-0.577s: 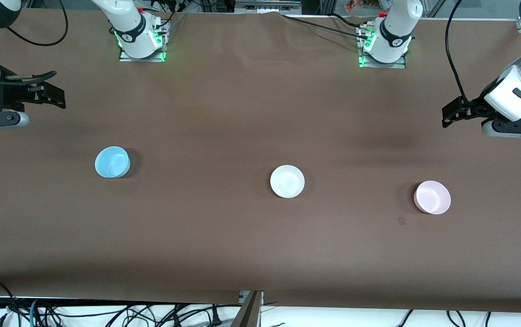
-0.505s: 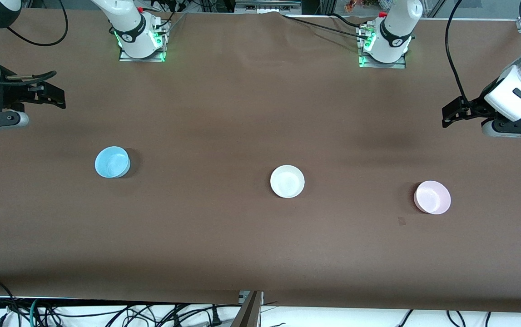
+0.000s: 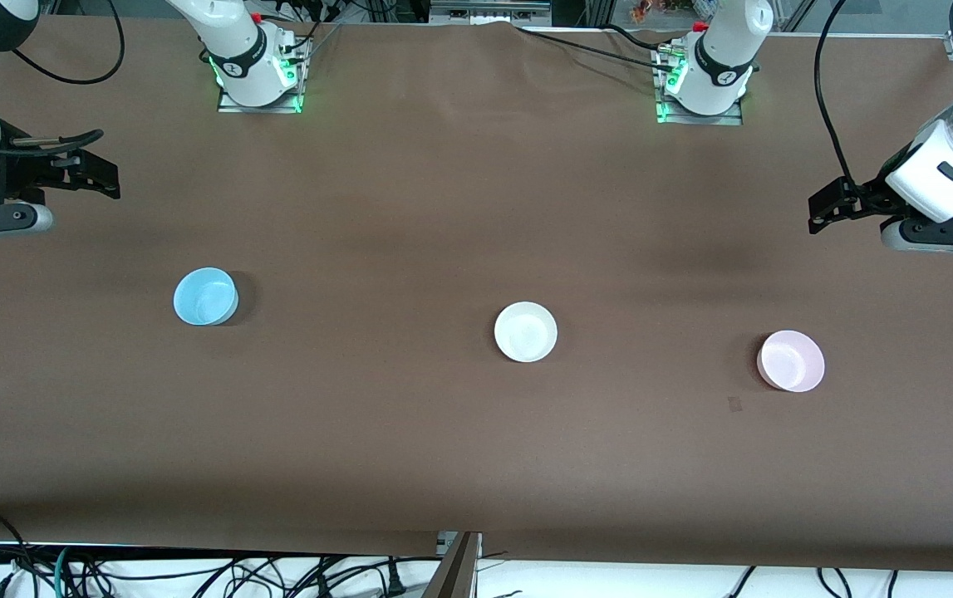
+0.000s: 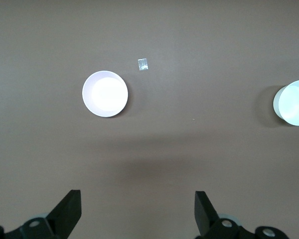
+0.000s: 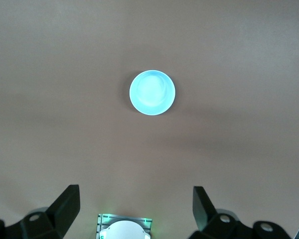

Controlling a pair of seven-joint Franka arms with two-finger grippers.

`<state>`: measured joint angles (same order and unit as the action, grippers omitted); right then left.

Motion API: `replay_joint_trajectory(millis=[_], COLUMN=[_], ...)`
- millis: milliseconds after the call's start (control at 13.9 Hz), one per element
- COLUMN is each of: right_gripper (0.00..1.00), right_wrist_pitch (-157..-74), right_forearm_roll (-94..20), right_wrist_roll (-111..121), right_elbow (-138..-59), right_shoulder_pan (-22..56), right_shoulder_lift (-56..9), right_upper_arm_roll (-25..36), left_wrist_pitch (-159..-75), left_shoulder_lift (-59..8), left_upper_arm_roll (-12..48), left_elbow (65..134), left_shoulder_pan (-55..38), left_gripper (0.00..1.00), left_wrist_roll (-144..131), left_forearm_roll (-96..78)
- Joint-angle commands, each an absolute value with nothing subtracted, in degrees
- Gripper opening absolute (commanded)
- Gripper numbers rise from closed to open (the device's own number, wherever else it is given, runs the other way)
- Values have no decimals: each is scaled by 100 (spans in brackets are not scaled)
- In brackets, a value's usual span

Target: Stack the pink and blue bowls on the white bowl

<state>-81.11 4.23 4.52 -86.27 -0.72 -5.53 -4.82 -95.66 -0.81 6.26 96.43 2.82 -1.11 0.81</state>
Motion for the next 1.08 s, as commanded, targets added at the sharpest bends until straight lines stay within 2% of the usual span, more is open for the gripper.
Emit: replay_joint_trajectory(millis=[0,1010], right_gripper=[100,100], right_wrist_pitch=[-8086,-8086], right_forearm_roll=[316,308], right_wrist_roll=[483,483], right_elbow=[-8481,-8481], right_shoulder_pan=[-97,-123], right_shoulder_lift=[-615,-615], right_upper_arm_roll=[-483,-483], left_wrist_pitch=[-9466,-9466], left_shoulder_lift=[-158,-281], left_upper_arm_roll=[642,633], left_elbow=[9554,9501], left_shoulder_pan=[299,325], left_gripper=[100,100], left_wrist_roll=[-149,-141], left_forearm_roll=[70,53])
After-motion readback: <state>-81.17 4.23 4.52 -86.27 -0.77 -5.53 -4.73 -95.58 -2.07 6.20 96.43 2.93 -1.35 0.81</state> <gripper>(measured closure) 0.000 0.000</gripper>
